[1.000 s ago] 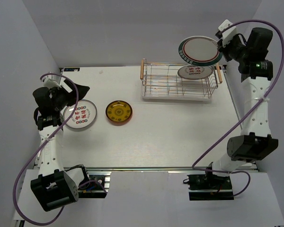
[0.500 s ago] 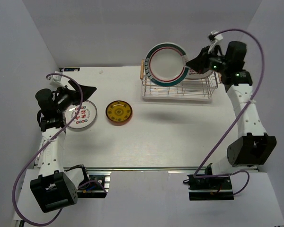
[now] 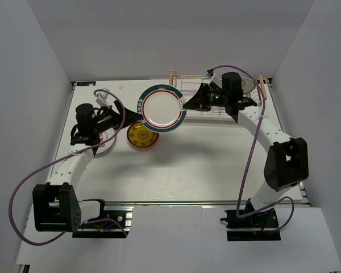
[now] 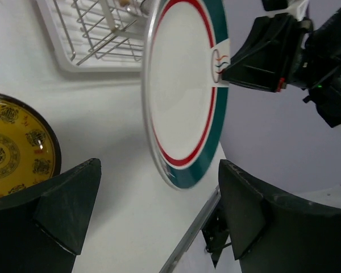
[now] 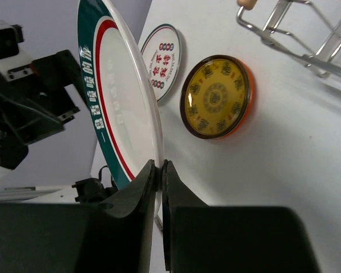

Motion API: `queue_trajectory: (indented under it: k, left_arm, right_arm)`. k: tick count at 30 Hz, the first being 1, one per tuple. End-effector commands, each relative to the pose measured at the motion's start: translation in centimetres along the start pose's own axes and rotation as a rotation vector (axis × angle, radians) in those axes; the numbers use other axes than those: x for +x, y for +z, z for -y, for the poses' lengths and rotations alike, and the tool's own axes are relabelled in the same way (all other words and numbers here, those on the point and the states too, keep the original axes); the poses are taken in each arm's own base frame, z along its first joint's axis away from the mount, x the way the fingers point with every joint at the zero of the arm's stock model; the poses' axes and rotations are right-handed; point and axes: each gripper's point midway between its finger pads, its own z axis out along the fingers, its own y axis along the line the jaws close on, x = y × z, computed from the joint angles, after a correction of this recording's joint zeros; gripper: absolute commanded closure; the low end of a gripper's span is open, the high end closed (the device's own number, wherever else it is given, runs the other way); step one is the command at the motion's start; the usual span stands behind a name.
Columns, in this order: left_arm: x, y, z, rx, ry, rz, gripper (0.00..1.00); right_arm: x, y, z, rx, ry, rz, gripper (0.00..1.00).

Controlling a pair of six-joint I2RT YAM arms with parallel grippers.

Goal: Unload the plates from the dish rack

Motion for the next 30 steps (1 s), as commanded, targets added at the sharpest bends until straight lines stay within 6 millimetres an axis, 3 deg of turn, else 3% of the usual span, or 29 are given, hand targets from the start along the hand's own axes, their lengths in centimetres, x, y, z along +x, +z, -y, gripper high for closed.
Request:
queue_trajectory:
  k: [1,2,10,11,12,13,14,15,17,18,26,30]
  left_arm:
    - [0.1,0.8,-0.5,-0.034,0.036,0.010,0.08]
    - [0.5,1.0,-0.6,-0.046,0.027,-0.003,0.19]
    - [0.6,2.4,-0.3,-0.052,0.032,0.008,0.72]
    - [0.4,2.5,-0.5,-0.062,0.026,0.015,0.81]
    - [0.7,2.7,-0.3,-0.061,0.021,0.008,0.96]
    - [0.6,2.7,-0.5,-0.074,0.012,0.009,1.00]
    - [0.5,2.7,-0.9,-0.097,0.008,0.020,1.00]
    - [0.2,2.6,-1.1,-0.114,0.008,0.032,1.00]
    - [-0.4,2.1,-1.4,-0.171,-0.006,0.062,1.00]
    - [-1.1,1.7,-1.8,-0.226,-0.019,0.102,1.00]
    - [-4.8,-3.9,-6.3,-0.631,-0.119,0.358,1.00]
    - [-4.7,-8.5,-10.7,-0.933,-0.202,0.449,1.00]
  right_arm:
    - [-0.7,0.5,-3.1,-0.118,0.002,0.020,1.00]
    - [-0.4,0.7,-3.2,-0.120,0.006,0.014,1.00]
    - [1.3,1.9,-2.0,-0.076,0.011,-0.046,1.00]
    - [1.6,2.0,-1.8,-0.071,0.014,-0.058,1.00]
    - [1.4,2.0,-1.5,-0.058,0.015,-0.054,1.00]
    - [1.3,2.1,-1.5,-0.047,0.004,-0.050,1.00]
    - [1.5,2.1,-1.2,-0.028,0.016,-0.060,0.92]
    - [1.2,1.9,-0.8,-0.011,0.012,-0.051,0.69]
    - [1.1,1.6,-0.9,0.001,-0.004,-0.050,0.42]
    - [0.7,1.4,-0.4,0.029,-0.019,-0.032,0.11]
    - [-1.6,-2.1,3.9,0.393,-0.072,0.089,0.11]
    - [-2.1,-4.4,4.6,0.488,-0.088,0.162,0.11]
